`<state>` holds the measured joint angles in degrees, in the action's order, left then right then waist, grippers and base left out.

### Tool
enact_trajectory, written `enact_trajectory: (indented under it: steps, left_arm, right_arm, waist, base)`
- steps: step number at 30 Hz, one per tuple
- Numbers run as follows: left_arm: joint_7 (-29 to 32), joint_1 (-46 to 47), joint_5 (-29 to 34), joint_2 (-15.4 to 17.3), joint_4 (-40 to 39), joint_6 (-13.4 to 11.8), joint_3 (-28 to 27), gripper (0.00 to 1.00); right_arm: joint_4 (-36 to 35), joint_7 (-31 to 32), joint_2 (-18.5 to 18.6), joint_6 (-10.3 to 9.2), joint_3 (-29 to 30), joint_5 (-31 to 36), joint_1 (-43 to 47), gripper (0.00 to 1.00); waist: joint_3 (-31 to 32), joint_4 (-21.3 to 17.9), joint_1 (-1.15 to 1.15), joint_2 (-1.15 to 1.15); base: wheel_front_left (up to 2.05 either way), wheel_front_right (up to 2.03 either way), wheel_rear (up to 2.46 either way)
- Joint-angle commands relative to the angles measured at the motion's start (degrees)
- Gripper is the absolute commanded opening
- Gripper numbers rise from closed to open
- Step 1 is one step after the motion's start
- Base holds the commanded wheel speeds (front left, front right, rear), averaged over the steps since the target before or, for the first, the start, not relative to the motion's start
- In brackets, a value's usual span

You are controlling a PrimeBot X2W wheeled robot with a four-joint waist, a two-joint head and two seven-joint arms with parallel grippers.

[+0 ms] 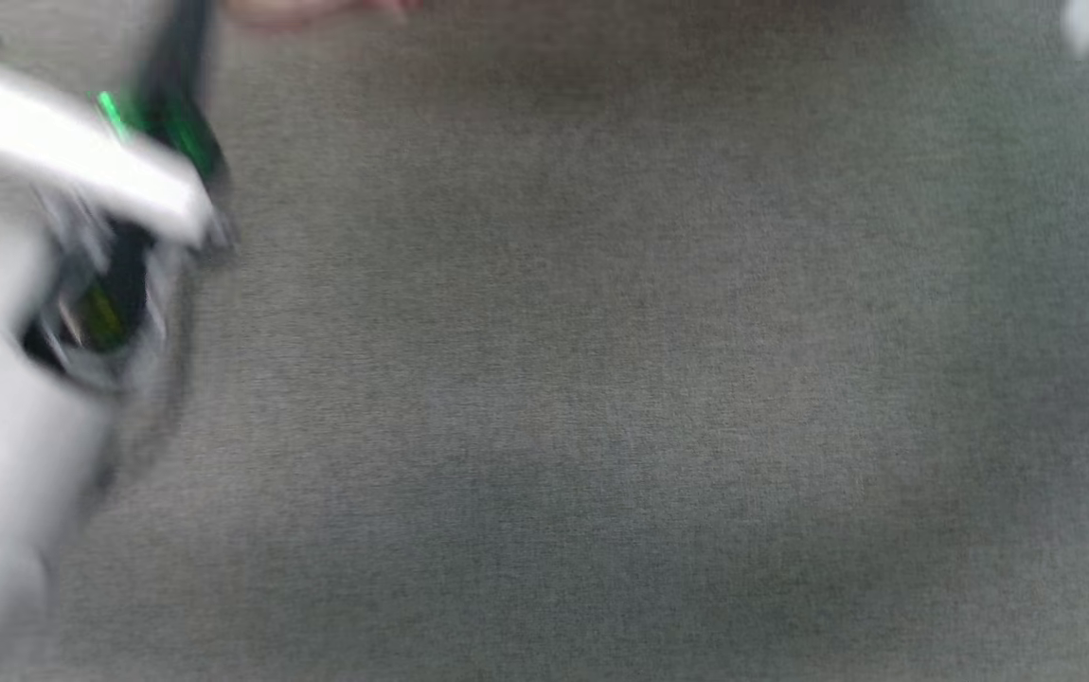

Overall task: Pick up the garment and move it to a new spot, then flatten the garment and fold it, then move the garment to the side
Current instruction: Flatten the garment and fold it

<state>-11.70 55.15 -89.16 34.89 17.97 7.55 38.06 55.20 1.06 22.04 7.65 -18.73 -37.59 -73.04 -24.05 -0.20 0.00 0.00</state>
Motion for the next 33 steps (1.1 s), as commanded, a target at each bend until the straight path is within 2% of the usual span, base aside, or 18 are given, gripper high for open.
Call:
enact_trajectory:
  steps: [1, 5, 8, 13, 17, 21, 22, 26, 29, 33]
  left_arm:
    - [-1.2, -5.1, -0.2, 0.3, -2.2, -0.1, 0.7, 0.00]
    - [-3.1, -17.5, 0.7, 0.9, -7.3, -0.1, 0.7, 0.00]
    - [-3.5, -26.6, 1.5, 1.2, -11.7, -0.1, -1.2, 0.00]
    - [-3.6, -40.9, 4.5, 2.2, -18.6, -0.1, -5.7, 0.00]
    - [-3.6, -49.6, 6.2, 3.0, -23.7, -0.1, -8.8, 0.00]
    - [-3.6, -56.8, 6.6, 3.9, -28.4, -0.1, -10.7, 0.00]
    - [-3.6, -56.8, 6.6, 3.9, -28.4, -0.1, -10.7, 0.00]
    - [-3.6, -60.7, 8.0, 5.4, -31.4, -0.1, -10.6, 0.00]
    - [-3.0, -57.7, 9.2, 6.3, -31.8, -0.1, -9.4, 0.00]
    - [0.2, -49.3, 8.7, 5.6, -29.9, -0.1, -7.5, 0.00]
  right_arm:
    - [-3.0, 1.0, 2.1, -0.29, -1.6, -2.3, 5.4, 0.00]
    - [-13.4, 4.4, 6.4, -0.22, -4.5, -9.2, 19.2, 0.00]
    - [-21.9, 6.0, 10.7, -0.22, -4.3, -13.7, 30.4, 0.00]
    - [-33.6, 7.8, 16.2, -0.25, 0.4, -18.5, 48.5, 0.00]
    - [-41.7, 9.5, 18.3, -0.32, 6.2, -18.8, 61.7, 0.00]
    - [-49.8, 12.1, 16.7, -0.31, 12.9, -17.9, 72.3, 0.00]
    - [-49.8, 12.1, 16.7, -0.31, 12.9, -17.9, 72.3, 0.00]
    - [-56.7, 15.3, 12.9, -0.31, 19.1, -15.3, 78.8, 0.00]
    - [-59.9, 17.7, 9.4, -0.30, 22.6, -13.0, 79.6, 0.00]
    - [-61.3, 20.8, 5.2, -0.28, 25.3, -10.0, 75.1, 0.00]
  waist:
    - [1.5, 1.1, 0.00, 0.00]
    - [3.7, 2.0, 0.00, 0.00]
    - [5.5, 2.4, 0.00, 0.00]
    - [7.8, 3.1, 0.00, 0.00]
    - [8.5, 3.3, 0.00, 0.00]
    - [8.3, 3.3, 0.00, 0.00]
    - [8.3, 3.3, 0.00, 0.00]
    - [7.8, 3.2, 0.00, 0.00]
    - [7.8, 3.4, 0.00, 0.00]
    - [7.3, 3.1, 0.00, 0.00]
  base:
    - [0.00, 0.00, 0.00]
    - [0.00, 0.00, 0.00]
    - [0.00, 0.00, 0.00]
    - [0.00, 0.00, 0.00]
    - [0.00, 0.00, 0.00]
    - [0.00, 0.00, 0.00]
    - [0.00, 0.00, 0.00]
    - [0.00, 0.00, 0.00]
    - [0.00, 0.00, 0.00]
    - [0.00, 0.00, 0.00]
